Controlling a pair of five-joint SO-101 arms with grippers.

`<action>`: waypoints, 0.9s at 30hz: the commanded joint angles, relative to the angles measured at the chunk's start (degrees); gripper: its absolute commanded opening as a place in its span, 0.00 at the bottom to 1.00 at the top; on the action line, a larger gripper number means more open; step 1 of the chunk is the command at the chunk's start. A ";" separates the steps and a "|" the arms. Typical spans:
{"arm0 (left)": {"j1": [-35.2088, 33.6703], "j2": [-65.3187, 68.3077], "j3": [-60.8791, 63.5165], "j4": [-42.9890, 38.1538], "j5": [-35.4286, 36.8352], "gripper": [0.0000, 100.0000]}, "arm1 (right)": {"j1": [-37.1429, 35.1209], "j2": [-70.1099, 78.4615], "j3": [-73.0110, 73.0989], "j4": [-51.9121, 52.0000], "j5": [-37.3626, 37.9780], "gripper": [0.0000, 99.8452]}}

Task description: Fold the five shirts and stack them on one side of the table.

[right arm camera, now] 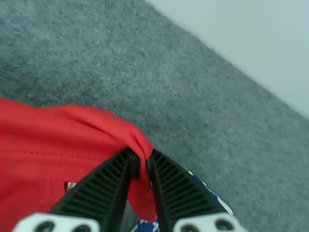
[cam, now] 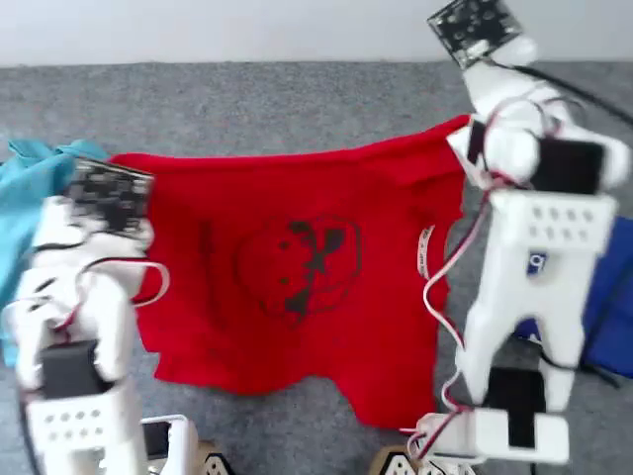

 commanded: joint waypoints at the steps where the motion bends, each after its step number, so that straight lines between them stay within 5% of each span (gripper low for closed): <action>1: 3.43 3.78 5.76 -11.60 -2.90 0.01 | -0.31 3.03 2.29 -10.33 0.18 0.01; 6: 2.02 18.99 1.19 -18.02 -3.08 0.01 | -0.31 7.69 2.37 -18.42 0.18 0.01; 19: 1.67 59.87 -36.97 -19.34 -2.73 0.01 | 0.04 11.21 2.64 -37.85 -4.13 0.01; 27: 2.02 66.90 -45.32 -12.48 -2.81 0.01 | -0.13 14.99 2.64 -33.71 -4.13 0.01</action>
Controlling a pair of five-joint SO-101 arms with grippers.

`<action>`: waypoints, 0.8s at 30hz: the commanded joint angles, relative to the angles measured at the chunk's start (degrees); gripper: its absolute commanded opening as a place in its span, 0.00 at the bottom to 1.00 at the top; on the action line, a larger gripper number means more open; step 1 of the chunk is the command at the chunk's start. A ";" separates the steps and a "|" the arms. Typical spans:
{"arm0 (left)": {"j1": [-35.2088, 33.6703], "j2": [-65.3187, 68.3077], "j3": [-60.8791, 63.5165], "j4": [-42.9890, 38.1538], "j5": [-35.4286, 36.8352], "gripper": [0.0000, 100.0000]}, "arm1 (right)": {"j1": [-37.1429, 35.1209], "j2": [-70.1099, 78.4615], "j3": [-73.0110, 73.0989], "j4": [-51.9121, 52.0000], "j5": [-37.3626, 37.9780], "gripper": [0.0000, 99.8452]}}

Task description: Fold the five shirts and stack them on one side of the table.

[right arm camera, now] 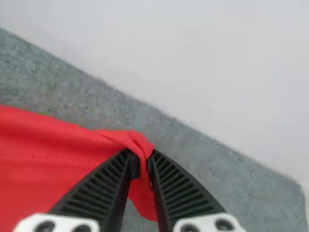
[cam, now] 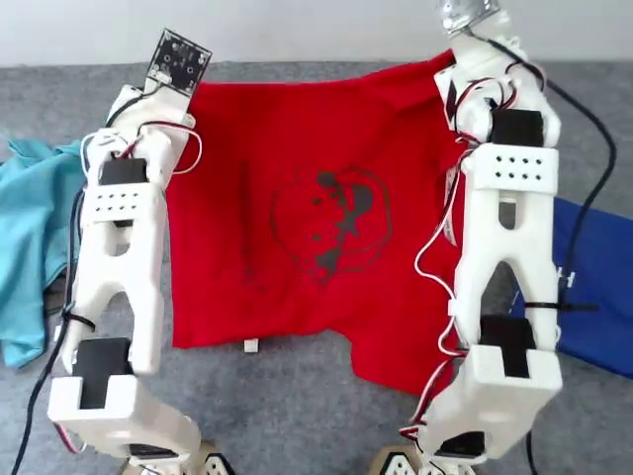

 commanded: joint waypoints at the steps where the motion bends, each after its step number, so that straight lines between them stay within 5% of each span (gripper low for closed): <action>1: 0.62 -0.26 -3.74 4.75 -0.44 0.01 | -0.13 -0.31 -0.35 5.05 -0.53 0.01; 18: -0.18 -2.29 -3.65 44.48 -0.62 0.01 | -0.04 -3.21 -1.14 54.11 -0.44 0.01; 24: -0.09 0.88 -3.65 49.93 -0.62 0.01 | 0.66 -6.20 6.86 55.87 -0.44 0.01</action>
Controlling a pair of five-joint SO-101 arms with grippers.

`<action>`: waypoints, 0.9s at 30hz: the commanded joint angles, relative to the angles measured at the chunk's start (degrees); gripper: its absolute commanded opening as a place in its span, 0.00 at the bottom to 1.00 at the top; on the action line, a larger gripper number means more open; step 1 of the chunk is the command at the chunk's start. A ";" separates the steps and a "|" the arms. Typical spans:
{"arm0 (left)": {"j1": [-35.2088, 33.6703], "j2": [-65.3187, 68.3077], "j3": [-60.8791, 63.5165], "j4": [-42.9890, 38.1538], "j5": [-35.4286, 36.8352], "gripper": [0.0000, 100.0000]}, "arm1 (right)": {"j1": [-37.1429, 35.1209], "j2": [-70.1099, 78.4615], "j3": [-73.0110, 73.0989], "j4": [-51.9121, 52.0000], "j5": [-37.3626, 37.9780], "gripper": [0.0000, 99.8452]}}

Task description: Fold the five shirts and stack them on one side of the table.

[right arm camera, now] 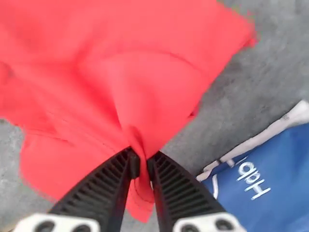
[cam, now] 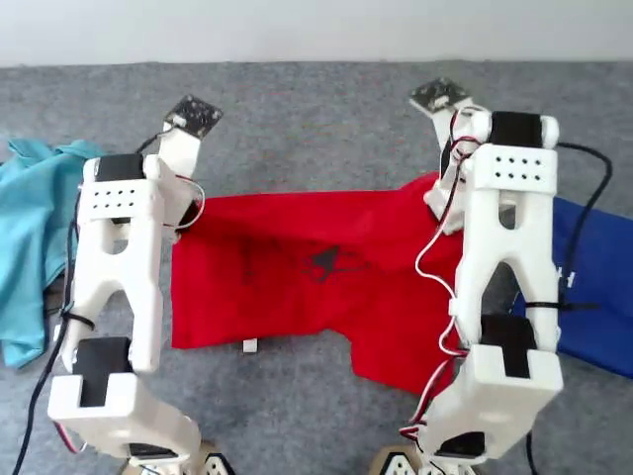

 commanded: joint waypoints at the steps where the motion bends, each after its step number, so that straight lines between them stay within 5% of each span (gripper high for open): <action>1: 0.00 0.44 -2.42 3.34 -0.79 0.01 | 0.22 -6.02 5.71 2.59 -0.26 0.01; 11: 0.00 1.32 -1.45 10.20 -0.88 0.01 | 0.13 -19.30 28.13 2.42 2.29 0.01; 27: -0.79 -3.87 6.81 12.84 -2.46 0.02 | 0.31 -23.25 40.09 0.57 2.37 0.01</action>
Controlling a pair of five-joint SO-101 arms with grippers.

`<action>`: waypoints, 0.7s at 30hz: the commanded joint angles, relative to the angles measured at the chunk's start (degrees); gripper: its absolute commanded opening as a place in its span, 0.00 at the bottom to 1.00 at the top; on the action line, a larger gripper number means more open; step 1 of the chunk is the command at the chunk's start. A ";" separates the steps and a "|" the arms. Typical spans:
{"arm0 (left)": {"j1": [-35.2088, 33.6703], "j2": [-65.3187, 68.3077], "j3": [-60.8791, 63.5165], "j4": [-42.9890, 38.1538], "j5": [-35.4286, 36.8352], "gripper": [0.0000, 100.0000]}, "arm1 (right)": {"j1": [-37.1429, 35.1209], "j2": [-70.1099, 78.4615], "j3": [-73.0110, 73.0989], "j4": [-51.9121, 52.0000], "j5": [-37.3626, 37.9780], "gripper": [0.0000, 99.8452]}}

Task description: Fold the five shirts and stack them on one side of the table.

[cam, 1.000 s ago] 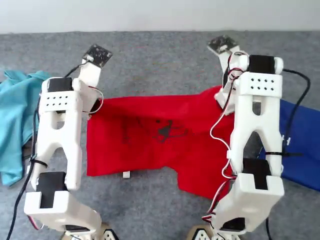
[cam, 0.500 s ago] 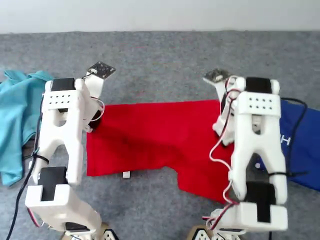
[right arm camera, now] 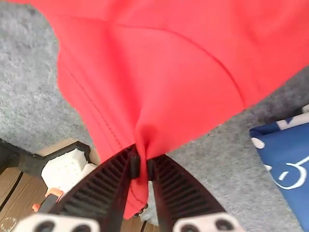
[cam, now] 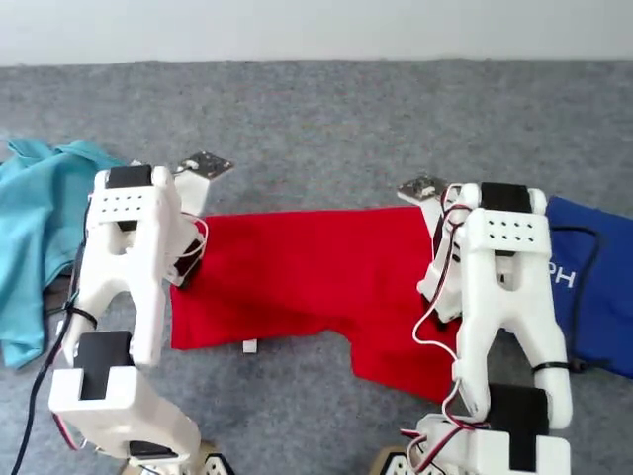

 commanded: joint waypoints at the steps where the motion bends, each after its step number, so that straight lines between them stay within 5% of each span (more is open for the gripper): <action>1: -0.70 -6.59 0.75 -0.44 -0.62 0.02 | 0.22 -2.24 0.35 0.40 0.62 0.01; 6: -0.53 -16.44 3.56 -0.35 -0.62 0.12 | 0.13 -2.51 0.35 0.92 0.62 0.01; 12: -1.23 -26.11 11.56 1.93 -3.69 0.14 | 1.10 -2.77 0.53 2.59 4.13 0.03; 18: -8.44 -32.09 15.43 2.20 -3.78 0.14 | 4.00 -2.86 0.44 2.59 4.04 0.29; 21: -11.08 -33.41 15.43 0.18 -3.78 0.14 | 4.70 -2.86 0.09 2.51 4.22 0.31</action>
